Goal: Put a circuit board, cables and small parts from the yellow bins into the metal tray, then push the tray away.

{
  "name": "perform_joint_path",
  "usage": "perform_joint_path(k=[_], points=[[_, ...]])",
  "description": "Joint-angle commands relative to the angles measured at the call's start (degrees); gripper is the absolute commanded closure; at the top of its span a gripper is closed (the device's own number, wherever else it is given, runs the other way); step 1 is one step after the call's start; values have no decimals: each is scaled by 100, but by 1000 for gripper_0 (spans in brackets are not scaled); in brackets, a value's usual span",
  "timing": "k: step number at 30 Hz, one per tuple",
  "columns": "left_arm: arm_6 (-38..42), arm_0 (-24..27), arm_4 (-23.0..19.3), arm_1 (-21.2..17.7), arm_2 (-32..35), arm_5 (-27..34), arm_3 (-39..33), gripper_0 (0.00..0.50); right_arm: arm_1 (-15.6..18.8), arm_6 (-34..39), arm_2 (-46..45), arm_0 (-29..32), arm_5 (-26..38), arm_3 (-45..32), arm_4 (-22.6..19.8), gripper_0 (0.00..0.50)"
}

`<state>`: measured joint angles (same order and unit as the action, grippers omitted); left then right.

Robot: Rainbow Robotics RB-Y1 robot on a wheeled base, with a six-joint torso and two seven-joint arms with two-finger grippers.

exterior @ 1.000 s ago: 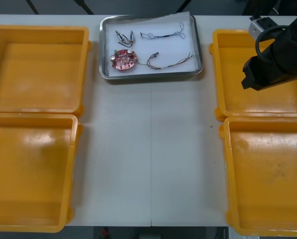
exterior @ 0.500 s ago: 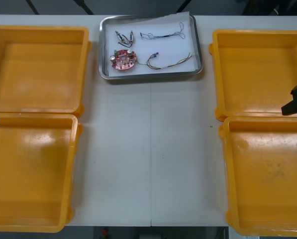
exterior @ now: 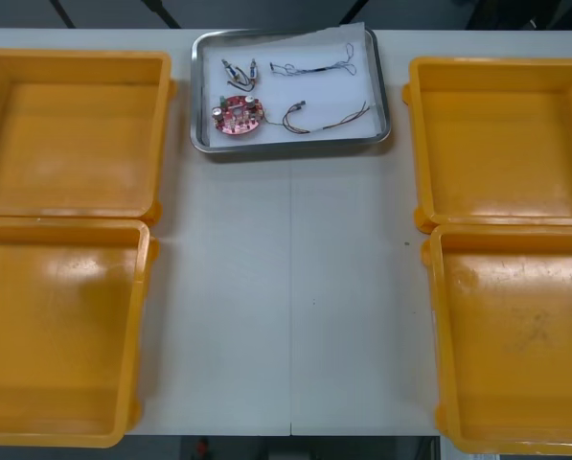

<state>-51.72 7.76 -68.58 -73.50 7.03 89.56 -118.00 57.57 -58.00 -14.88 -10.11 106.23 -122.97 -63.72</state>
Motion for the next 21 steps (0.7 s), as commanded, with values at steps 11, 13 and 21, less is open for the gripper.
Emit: perform_joint_path(k=[11, 13, 21], points=[[-436, -90, 38, -279, 106, 44, -92, 0, 219, 8, -146, 299, -58, -148, 140, 0], [-436, -90, 38, -279, 106, 44, -92, 0, 219, 8, -146, 299, -58, -148, 140, 0], [-436, -90, 38, -279, 106, 44, -92, 0, 219, 8, -146, 299, -58, -148, 140, 0]])
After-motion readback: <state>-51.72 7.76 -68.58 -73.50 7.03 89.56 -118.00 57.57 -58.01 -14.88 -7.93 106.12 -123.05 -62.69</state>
